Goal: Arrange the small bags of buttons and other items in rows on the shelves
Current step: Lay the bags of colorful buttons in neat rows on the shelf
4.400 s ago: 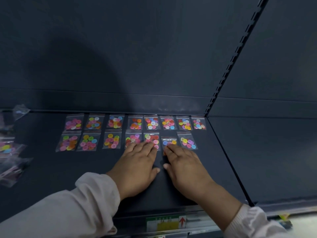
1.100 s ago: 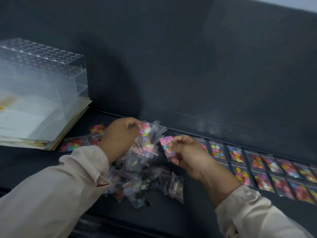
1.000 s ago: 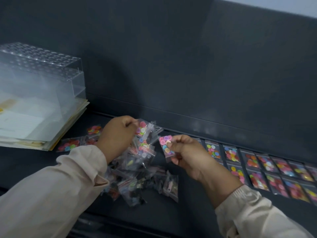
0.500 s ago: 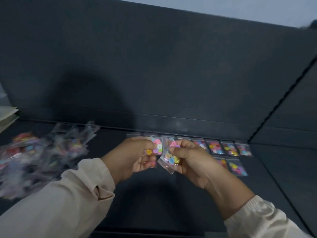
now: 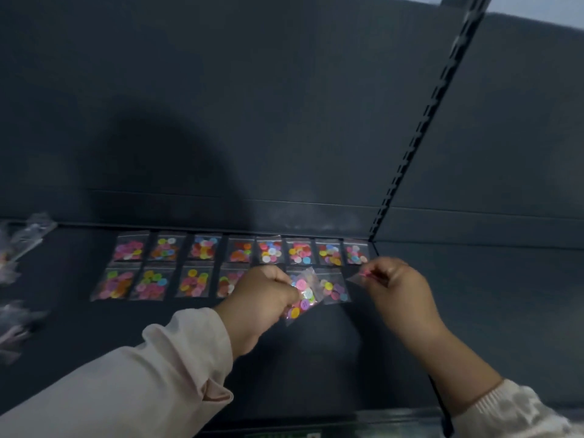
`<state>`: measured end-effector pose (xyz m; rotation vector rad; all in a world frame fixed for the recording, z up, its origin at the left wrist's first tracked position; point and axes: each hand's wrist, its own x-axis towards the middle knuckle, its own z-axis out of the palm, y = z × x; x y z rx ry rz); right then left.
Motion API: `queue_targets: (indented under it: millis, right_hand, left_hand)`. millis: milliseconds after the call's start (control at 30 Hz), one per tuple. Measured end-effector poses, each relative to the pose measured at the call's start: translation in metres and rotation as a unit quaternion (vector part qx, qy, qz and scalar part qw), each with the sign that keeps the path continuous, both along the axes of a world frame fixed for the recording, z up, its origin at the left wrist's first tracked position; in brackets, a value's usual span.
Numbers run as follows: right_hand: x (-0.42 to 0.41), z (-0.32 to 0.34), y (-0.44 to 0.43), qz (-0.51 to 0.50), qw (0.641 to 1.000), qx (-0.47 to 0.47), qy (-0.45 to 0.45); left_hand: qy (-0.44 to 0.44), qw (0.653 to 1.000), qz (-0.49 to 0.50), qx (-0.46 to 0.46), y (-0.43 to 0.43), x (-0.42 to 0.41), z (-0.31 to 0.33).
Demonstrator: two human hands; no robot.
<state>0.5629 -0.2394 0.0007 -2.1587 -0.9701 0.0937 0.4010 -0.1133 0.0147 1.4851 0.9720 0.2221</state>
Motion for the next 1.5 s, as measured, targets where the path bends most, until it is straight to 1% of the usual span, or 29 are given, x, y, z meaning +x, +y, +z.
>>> queue_targets:
  millis: [33, 100, 200, 233, 367, 533, 600, 633, 700, 767, 867, 1000, 1167, 1267, 1333, 1400, 1433, 1500]
  right_hand:
    - [0.006, -0.005, -0.006, -0.001, 0.999, -0.011, -0.047]
    - [0.013, -0.018, -0.016, 0.017, 0.993, -0.053, -0.104]
    - [0.014, -0.035, -0.03, 0.084, 0.974, -0.16, -0.137]
    - [0.014, -0.039, -0.034, 0.108, 0.968, -0.177, -0.144]
    - [0.019, -0.044, -0.047, 0.17, 0.956, -0.186, -0.153]
    - [0.032, -0.05, -0.046, 0.22, 0.937, -0.217, -0.166]
    - [0.037, -0.05, -0.043, 0.238, 0.931, -0.215, -0.175]
    - [0.039, -0.049, -0.042, 0.243, 0.931, -0.208, -0.179]
    - [0.04, -0.046, -0.043, 0.236, 0.934, -0.199, -0.18]
    - [0.038, -0.047, -0.047, 0.228, 0.935, -0.201, -0.185]
    - [0.035, -0.05, -0.051, 0.226, 0.929, -0.224, -0.191]
    - [0.039, -0.049, -0.046, 0.229, 0.928, -0.23, -0.184]
    - [0.046, -0.047, -0.036, 0.233, 0.929, -0.234, -0.17]
    - [0.047, -0.045, -0.035, 0.224, 0.938, -0.213, -0.157]
    - [0.042, -0.041, -0.039, 0.197, 0.954, -0.171, -0.148]
    - [0.032, -0.036, -0.046, 0.181, 0.964, -0.125, -0.148]
    - [0.026, -0.036, -0.049, 0.19, 0.963, -0.12, -0.148]
    - [0.014, -0.039, -0.055, 0.231, 0.952, -0.14, -0.147]
  left_hand:
    - [0.008, 1.0, -0.004, 0.01, -0.006, 0.005, -0.002]
    - [0.026, 0.999, -0.008, 0.023, -0.016, 0.013, -0.008]
    - [0.056, 0.997, -0.03, 0.047, -0.027, 0.02, -0.019]
    - [0.062, 0.996, -0.04, 0.052, -0.03, 0.022, -0.022]
    - [0.079, 0.989, -0.078, 0.092, -0.041, 0.024, -0.027]
    - [0.067, 0.978, -0.127, 0.154, -0.053, 0.026, -0.027]
    - [0.075, 0.96, -0.145, 0.228, -0.057, 0.023, -0.027]
    - [0.08, 0.944, -0.154, 0.281, -0.059, 0.02, -0.026]
    - [0.078, 0.901, -0.185, 0.384, -0.06, 0.014, -0.026]
    - [0.075, 0.865, -0.246, 0.431, -0.06, 0.01, -0.029]
    - [0.089, 0.838, -0.327, 0.427, -0.06, 0.007, -0.036]
    - [0.096, 0.812, -0.357, 0.452, -0.065, 0.013, -0.041]
    - [0.09, 0.803, -0.358, 0.468, -0.071, 0.026, -0.039]
    - [0.067, 0.831, -0.334, 0.441, -0.075, 0.033, -0.036]
    - [0.056, 0.836, -0.307, 0.451, -0.072, 0.033, -0.034]
    - [0.067, 0.826, -0.289, 0.48, -0.064, 0.032, -0.034]
    - [0.082, 0.816, -0.287, 0.495, -0.06, 0.031, -0.036]
    - [0.117, 0.797, -0.294, 0.515, -0.051, 0.031, -0.04]
